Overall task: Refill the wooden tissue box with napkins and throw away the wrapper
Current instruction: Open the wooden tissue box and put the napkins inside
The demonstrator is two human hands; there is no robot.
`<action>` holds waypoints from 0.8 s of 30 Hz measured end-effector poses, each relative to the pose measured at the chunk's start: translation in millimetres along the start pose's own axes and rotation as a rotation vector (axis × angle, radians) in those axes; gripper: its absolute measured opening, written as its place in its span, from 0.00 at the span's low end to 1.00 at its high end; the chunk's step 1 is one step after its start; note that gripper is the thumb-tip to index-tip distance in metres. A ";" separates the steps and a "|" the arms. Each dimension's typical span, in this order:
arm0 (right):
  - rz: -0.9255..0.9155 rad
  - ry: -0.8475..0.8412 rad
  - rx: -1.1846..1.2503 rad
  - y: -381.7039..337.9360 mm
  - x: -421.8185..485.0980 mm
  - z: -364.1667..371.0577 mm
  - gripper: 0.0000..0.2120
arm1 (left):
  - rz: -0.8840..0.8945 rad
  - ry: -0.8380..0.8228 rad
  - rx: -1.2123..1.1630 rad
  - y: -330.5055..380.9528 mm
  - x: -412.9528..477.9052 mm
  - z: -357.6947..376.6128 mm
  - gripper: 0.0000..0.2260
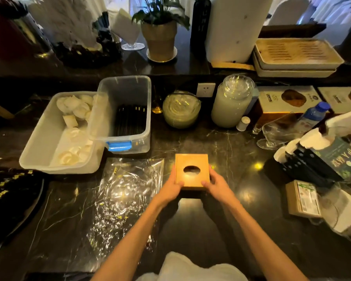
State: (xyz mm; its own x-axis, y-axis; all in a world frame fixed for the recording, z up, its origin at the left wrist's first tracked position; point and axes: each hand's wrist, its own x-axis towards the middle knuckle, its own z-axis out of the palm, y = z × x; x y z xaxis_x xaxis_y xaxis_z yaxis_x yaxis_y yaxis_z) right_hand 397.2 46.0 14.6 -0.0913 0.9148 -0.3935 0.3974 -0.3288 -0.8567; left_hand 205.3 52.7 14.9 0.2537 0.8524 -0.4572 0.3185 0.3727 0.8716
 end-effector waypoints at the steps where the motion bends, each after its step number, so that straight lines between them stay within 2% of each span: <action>1: -0.019 0.007 -0.021 -11.4 19.3 -7.1 0.32 | 0.026 0.021 0.008 13.1 17.5 -6.4 0.33; 4: -0.032 0.029 -0.067 -40.5 78.1 -24.8 0.31 | 0.071 0.067 0.005 49.3 66.4 -25.6 0.30; 6: -0.042 0.035 -0.091 -51.9 107.8 -30.8 0.29 | 0.097 0.079 0.002 64.5 90.0 -36.6 0.32; 7: -0.038 0.042 -0.102 -55.6 120.6 -32.6 0.29 | 0.096 0.084 0.001 69.1 101.9 -41.9 0.33; 10: 0.010 0.043 -0.080 -56.5 149.4 -33.5 0.27 | 0.036 0.081 -0.002 68.1 133.3 -52.1 0.28; 21: 0.104 -0.012 -0.039 -31.8 172.4 -25.8 0.27 | -0.082 0.065 -0.049 47.7 163.0 -47.5 0.31; 24: 0.172 -0.067 0.117 -38.3 162.8 -28.5 0.29 | -0.142 0.024 -0.033 60.4 152.9 -51.7 0.34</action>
State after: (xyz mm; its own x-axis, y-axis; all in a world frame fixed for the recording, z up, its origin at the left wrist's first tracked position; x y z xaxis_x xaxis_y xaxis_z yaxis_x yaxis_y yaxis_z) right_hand 393.2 214.2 -7.2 -0.0932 0.8264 -0.5554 0.3039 -0.5075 -0.8062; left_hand 216.0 224.5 6.8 0.1863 0.7984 -0.5726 0.3190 0.5021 0.8038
